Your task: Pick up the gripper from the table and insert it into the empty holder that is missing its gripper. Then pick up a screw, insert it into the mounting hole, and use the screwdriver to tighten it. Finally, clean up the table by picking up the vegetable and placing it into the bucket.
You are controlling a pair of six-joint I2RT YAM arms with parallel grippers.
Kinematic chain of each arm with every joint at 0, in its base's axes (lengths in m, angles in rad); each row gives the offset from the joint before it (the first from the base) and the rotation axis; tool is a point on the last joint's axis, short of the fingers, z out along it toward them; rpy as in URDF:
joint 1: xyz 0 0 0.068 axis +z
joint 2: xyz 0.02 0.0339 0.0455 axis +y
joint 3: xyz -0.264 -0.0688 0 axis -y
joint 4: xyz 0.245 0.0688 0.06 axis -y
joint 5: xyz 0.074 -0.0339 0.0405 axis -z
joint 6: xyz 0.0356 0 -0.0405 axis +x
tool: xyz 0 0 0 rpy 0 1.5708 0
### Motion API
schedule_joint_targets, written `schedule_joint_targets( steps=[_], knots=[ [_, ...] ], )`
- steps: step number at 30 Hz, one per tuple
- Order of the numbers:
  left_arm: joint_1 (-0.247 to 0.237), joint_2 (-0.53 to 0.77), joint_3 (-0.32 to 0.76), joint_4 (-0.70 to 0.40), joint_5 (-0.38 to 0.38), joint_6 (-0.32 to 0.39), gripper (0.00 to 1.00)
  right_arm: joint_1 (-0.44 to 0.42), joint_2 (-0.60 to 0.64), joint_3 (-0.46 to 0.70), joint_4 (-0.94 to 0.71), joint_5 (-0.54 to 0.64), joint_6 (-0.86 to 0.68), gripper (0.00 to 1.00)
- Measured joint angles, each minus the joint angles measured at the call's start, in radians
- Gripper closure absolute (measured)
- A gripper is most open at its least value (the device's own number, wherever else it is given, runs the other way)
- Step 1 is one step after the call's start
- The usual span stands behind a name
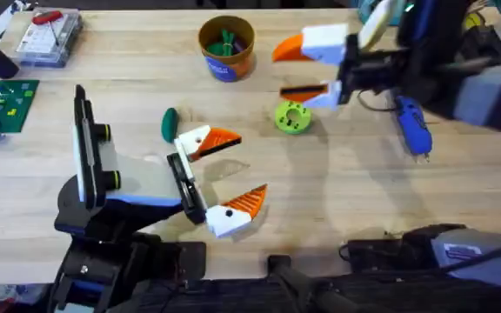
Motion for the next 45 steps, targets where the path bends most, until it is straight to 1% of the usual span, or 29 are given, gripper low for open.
schedule_joint_targets(
  steps=[4,6,8,10,13,14,16,18,21,23,30,38,45],
  knots=[
    [0.0,0.0,0.0,0.0,0.0,0.0,0.01,-0.046,-0.054,0.13,-0.378,0.012,-0.27,0.006],
    [0.0,0.0,0.0,0.0,0.0,0.0,0.01,-0.053,-0.065,0.2,-0.592,0.054,-0.397,0.007],
    [0.0,0.0,0.0,0.0,0.0,0.0,0.01,-0.051,-0.066,0.265,-0.776,0.126,-0.512,0.006],
    [0.0,0.0,0.0,0.0,0.0,0.0,0.01,-0.037,-0.065,0.349,-0.978,0.254,-0.627,0.006],
    [0.0,0.0,0.0,0.0,0.0,0.0,0.01,0.011,-0.067,0.455,-1.144,0.474,-0.737,0.006],
    [0.0,0.0,0.0,0.0,0.0,0.0,0.01,0.073,-0.068,0.534,-1.231,0.682,-0.795,0.006],
    [0.0,0.0,0.0,0.0,0.0,0.0,0.01,0.119,-0.068,0.567,-1.248,0.809,-0.821,0.006],
    [0.0,0.0,0.0,0.0,0.0,0.0,0.01,0.159,-0.068,0.58,-1.248,0.905,-0.839,0.006],
    [0.0,0.0,0.0,0.0,0.0,0.0,0.01,0.202,-0.067,0.582,-1.251,0.999,-0.853,0.006],
    [0.0,0.0,0.0,0.0,0.0,0.0,0.01,0.218,-0.067,0.582,-1.253,1.036,-0.86,0.005],
    [0.0,0.0,0.0,0.0,0.0,0.0,0.01,0.258,-0.057,0.582,-1.254,1.093,-0.866,0.006],
    [0.0,0.0,0.0,0.0,0.0,0.0,0.01,0.322,0.032,0.582,-1.249,1.103,-0.87,0.005],
    [0.0,0.0,0.0,0.0,0.0,0.0,0.01,0.326,0.067,0.568,-1.234,1.107,-0.869,0.005]
  ],
)
